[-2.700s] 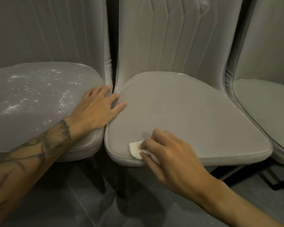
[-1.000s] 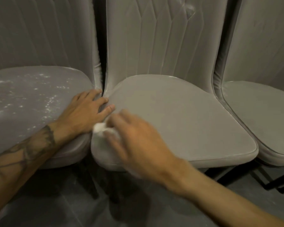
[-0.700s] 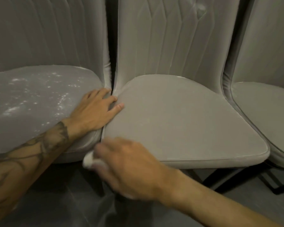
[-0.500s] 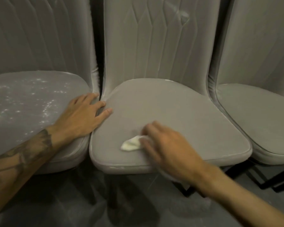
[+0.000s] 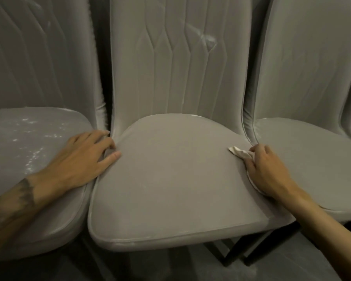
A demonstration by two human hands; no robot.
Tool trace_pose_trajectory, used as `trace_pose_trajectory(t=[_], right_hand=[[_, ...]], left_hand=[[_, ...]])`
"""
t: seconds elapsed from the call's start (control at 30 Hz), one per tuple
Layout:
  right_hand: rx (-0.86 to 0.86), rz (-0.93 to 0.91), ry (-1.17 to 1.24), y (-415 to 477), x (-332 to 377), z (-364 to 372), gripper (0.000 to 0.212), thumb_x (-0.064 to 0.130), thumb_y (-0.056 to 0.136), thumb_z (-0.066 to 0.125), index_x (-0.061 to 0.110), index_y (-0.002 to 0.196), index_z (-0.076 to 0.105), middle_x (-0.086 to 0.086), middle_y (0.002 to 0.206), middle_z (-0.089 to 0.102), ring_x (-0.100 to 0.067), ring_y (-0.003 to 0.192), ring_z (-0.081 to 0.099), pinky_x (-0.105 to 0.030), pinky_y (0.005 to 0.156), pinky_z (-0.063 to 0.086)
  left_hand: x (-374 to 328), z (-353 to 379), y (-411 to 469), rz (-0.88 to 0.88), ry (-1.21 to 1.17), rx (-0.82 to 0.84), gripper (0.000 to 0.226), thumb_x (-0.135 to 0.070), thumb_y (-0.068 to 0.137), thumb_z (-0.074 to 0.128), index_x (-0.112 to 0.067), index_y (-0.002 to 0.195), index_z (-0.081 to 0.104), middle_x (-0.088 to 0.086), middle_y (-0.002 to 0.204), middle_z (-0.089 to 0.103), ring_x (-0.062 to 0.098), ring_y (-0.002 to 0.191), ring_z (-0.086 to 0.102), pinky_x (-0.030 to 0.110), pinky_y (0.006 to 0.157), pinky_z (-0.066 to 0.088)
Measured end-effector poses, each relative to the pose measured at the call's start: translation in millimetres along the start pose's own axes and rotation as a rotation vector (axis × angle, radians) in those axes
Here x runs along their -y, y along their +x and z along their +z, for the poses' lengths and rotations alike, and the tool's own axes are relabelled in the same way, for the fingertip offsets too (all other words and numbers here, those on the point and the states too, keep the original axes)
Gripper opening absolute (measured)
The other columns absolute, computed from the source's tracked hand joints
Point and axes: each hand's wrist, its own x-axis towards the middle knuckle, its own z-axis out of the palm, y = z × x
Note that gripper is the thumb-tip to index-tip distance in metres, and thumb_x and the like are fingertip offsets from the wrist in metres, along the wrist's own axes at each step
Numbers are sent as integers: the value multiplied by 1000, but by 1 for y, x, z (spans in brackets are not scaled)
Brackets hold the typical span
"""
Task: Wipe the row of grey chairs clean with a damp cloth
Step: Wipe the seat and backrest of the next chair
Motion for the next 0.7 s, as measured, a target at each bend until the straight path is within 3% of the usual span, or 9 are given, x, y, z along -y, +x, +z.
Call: trace_pose_trajectory(t=[0.17,0.33,0.47,0.6,0.7], right_hand=[[-39,46,-61,81,42,27,23,12,103,45,-7,111,54,-33,116,56,-47,105,53,-49,86,41],[-95,155,-78,124,57,48,24,13,102,48,-8,111,54,-31,117,62,-49,109,58,-49,89,44],[-115,193,-57,148,72,59,20,9,103,44,-6,111,54,-29,117,62,-46,108,58,-48,89,42],[-7,65,51,184,137,78,23,11,105,41,-1,119,53,-25,124,60,-41,116,54,-45,92,37],[17,-88,91,189,161,86,17,13,101,48,4,112,58,-21,113,61,-41,107,55,-45,86,40]], left_hand=[[4,3,12,23,-24,-10,43,-72,96,24,-40,101,51,-6,139,53,22,126,53,43,105,39],[13,6,27,66,-28,-25,37,-72,99,24,-42,101,46,-9,135,50,19,122,51,39,102,39],[13,7,37,77,-70,-36,30,-68,100,32,-41,101,44,-10,123,43,16,105,53,34,93,40],[9,9,47,45,-67,-62,31,-65,98,37,-36,99,47,-9,114,40,15,92,53,34,87,38],[7,12,53,32,-26,-88,37,-64,97,39,-31,104,55,-3,115,43,20,95,56,40,86,43]])
